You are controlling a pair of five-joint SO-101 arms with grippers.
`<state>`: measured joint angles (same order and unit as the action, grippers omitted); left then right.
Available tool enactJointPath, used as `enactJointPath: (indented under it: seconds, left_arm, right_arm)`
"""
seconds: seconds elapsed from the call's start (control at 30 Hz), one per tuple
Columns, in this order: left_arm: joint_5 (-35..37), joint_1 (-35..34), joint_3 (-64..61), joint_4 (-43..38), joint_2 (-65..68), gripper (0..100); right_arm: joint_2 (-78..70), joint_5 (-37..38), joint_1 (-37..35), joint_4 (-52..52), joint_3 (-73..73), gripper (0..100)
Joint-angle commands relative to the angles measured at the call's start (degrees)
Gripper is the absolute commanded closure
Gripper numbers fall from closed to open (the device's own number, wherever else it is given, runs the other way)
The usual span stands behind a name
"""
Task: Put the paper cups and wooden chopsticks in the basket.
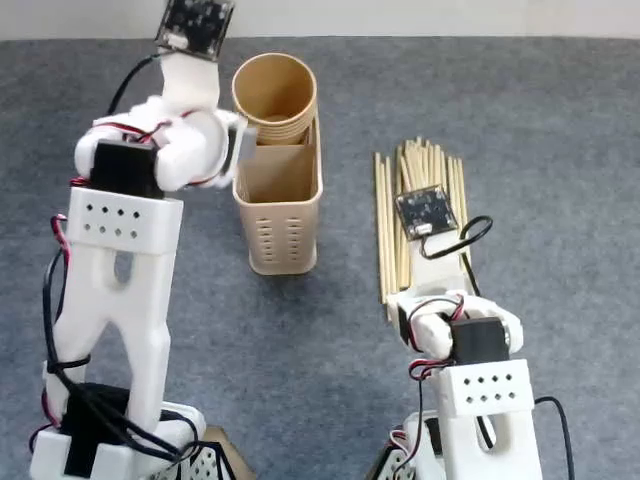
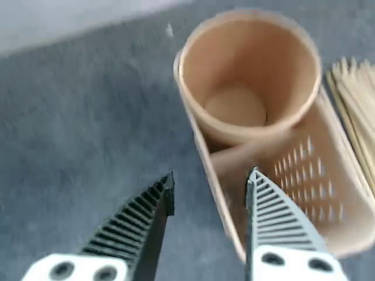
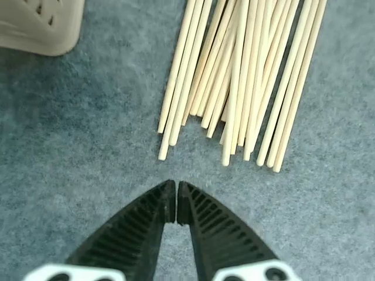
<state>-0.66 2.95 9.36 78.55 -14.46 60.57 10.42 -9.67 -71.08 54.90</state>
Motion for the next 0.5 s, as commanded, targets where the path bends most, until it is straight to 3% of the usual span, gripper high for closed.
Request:
enactJointPath:
  seconds: [0.0,0.23,0.4,0.47]
  left_arm:
    - [0.44,0.84,2.86,6.51,-1.8,78]
    - [0.44,0.84,-6.81,0.35,-0.48,78]
    - [0.44,0.92,-11.21,-4.75,9.27,79]
    - [0.44,1.1,-10.07,-4.48,13.32,83]
  right_arm:
    - [0.92,0.09,0.66,3.03,1.36,97.2]
    - [0.92,0.09,0.66,4.0,3.74,97.2]
    - [0.92,0.09,0.66,4.0,3.82,97.2]
    - [0.92,0.09,0.66,4.0,3.82,97.2]
